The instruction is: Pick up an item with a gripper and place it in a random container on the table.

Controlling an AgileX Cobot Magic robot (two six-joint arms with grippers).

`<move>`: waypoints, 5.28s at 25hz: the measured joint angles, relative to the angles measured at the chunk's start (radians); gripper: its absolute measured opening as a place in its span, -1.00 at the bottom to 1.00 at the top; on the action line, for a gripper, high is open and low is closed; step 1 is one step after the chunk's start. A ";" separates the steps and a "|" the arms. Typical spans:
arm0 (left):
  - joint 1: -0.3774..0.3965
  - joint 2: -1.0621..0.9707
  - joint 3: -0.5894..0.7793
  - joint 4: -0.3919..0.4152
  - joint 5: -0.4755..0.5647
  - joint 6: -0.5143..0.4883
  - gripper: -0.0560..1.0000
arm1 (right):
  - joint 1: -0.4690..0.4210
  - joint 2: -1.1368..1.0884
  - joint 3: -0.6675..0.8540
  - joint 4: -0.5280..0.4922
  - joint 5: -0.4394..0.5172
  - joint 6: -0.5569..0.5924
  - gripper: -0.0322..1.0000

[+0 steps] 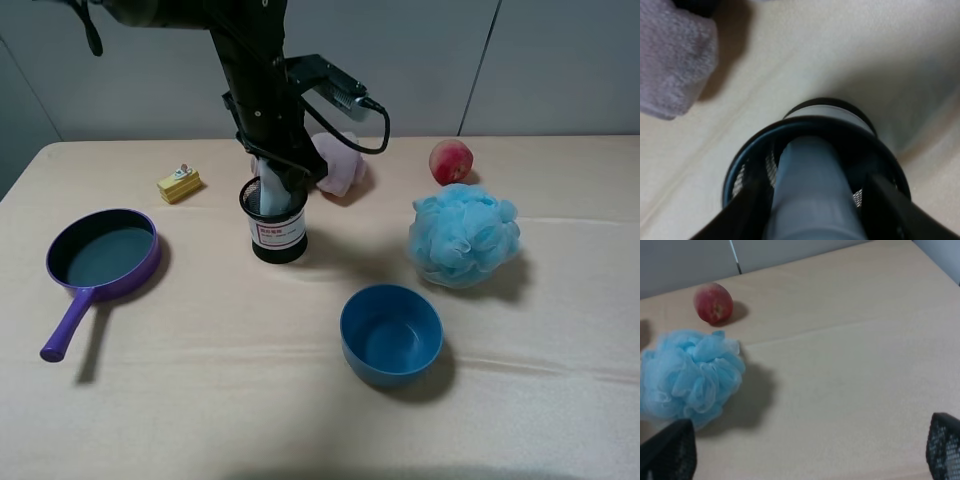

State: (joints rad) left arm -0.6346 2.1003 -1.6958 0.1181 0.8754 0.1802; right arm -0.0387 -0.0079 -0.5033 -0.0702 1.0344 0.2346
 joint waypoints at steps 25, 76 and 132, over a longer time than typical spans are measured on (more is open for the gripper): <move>0.000 0.010 0.000 -0.016 -0.040 0.053 -0.06 | 0.000 0.000 0.000 0.000 -0.001 0.000 0.41; 0.000 -0.078 -0.004 -0.062 0.098 0.045 0.98 | 0.000 0.000 0.000 0.001 -0.001 0.000 0.41; 0.005 -1.410 1.005 -0.118 0.299 -0.090 0.98 | 0.000 0.000 0.000 0.001 -0.002 0.000 0.41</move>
State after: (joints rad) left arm -0.6295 0.6901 -0.6904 0.0000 1.1739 0.0900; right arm -0.0387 -0.0079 -0.5033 -0.0690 1.0326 0.2346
